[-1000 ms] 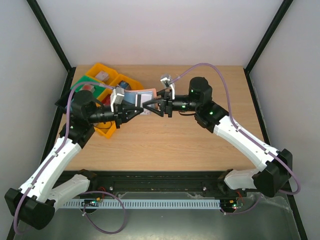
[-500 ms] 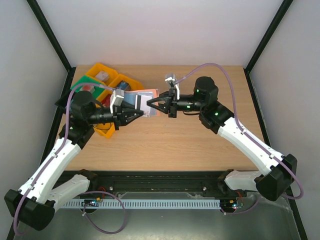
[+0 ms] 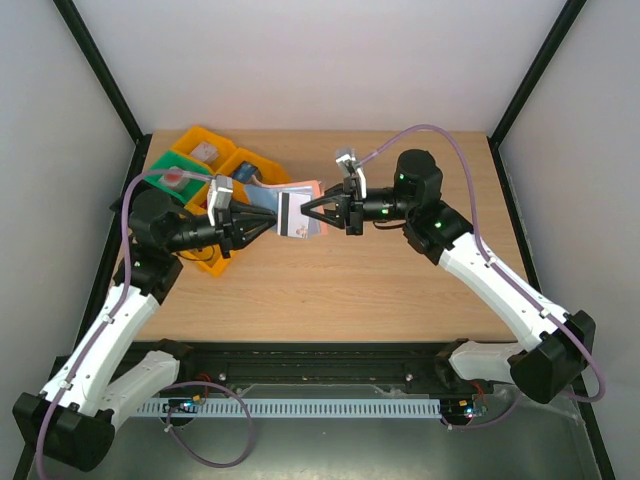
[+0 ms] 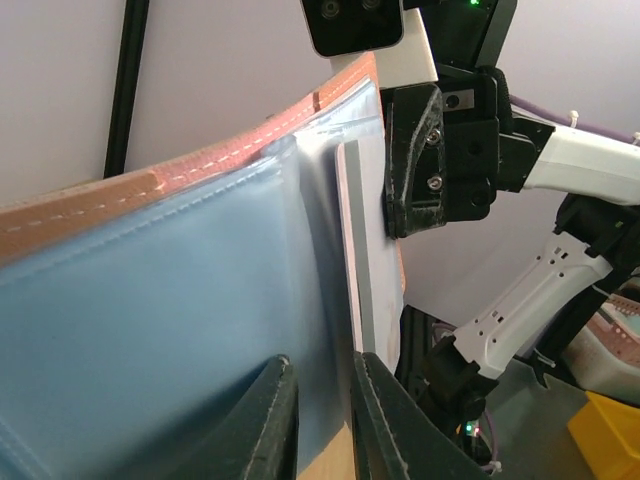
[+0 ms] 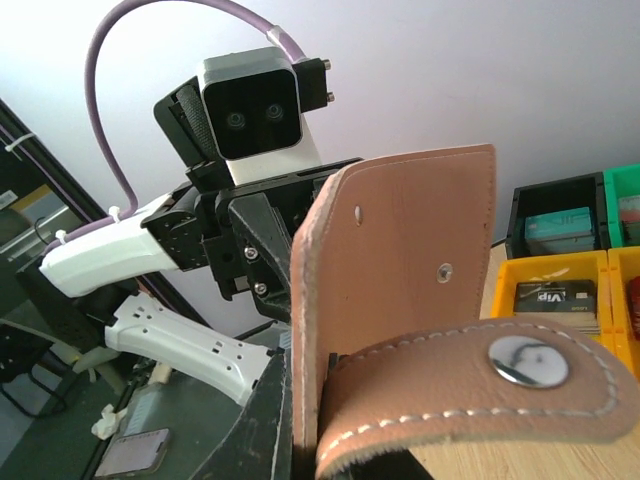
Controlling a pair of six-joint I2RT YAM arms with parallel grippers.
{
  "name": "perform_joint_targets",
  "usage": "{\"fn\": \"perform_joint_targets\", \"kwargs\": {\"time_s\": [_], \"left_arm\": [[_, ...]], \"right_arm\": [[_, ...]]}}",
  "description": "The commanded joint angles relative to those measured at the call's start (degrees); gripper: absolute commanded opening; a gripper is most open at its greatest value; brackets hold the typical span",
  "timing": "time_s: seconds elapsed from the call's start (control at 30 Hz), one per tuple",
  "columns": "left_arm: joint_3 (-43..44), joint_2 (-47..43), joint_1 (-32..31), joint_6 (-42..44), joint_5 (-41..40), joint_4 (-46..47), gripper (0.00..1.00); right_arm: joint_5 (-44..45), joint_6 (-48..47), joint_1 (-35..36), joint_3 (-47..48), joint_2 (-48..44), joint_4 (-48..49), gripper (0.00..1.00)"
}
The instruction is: Take the credit cards out of the card holder
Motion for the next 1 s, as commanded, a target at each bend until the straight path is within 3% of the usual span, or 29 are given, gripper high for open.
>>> {"fn": "perform_joint_targets", "kwargs": {"time_s": [0.0,0.27,0.47,0.6,0.83,0.97], "left_arm": [[0.98,0.49,-1.96,2.35,-1.54,0.02,0.17],[1.36,1.47,-3.81,3.90,-4.08,-1.68,0.09],[2.40,2.30,-5.11,5.26,-3.32,-1.68,0.17],[2.59,2.75,-5.72,4.42,-3.40,-0.48,0.17],[2.77,3.08,-6.19,4.33,-3.76,0.12,0.03],[2.64,3.03,-6.23,4.20,-2.78,0.61,0.02]], "right_arm": [[-3.69,2.42,0.08,1.52,-0.03,3.12,0.02],[-3.79,4.51,0.13,0.90,0.23,5.72,0.02],[-2.79,5.78,0.26,-0.22,0.33,7.94,0.02],[-2.74,6.68,0.25,-0.38,0.62,9.91,0.02],[-2.69,7.39,0.33,-0.65,0.44,11.31,0.02],[-2.40,7.81,0.35,-1.16,0.47,11.40,0.02]]}}
